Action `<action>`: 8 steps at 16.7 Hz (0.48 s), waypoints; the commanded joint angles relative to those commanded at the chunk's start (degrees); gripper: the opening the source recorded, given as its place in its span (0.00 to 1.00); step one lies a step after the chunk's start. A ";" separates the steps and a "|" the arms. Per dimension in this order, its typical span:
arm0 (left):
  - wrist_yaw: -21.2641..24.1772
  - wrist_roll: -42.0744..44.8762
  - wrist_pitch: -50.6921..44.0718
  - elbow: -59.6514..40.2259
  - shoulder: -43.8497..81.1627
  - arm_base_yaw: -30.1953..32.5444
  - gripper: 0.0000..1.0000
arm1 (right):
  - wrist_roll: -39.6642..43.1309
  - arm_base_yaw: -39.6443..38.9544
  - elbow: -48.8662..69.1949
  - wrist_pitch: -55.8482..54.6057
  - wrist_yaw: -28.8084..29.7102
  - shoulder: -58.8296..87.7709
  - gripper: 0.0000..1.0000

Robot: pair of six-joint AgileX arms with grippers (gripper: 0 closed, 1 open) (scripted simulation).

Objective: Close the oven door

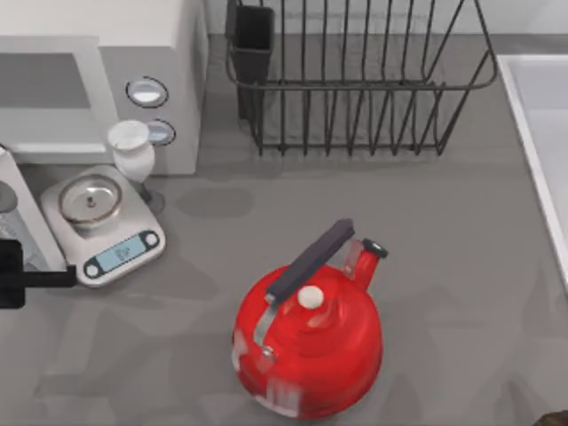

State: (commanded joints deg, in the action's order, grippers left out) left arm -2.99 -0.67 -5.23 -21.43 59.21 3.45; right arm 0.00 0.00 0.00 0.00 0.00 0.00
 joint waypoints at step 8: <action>0.23 -0.07 1.79 -2.84 4.28 0.25 0.00 | 0.00 0.00 0.00 0.00 0.00 0.00 1.00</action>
State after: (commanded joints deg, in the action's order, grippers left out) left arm -2.75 -0.75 -3.44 -24.26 63.49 3.70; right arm 0.00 0.00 0.00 0.00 0.00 0.00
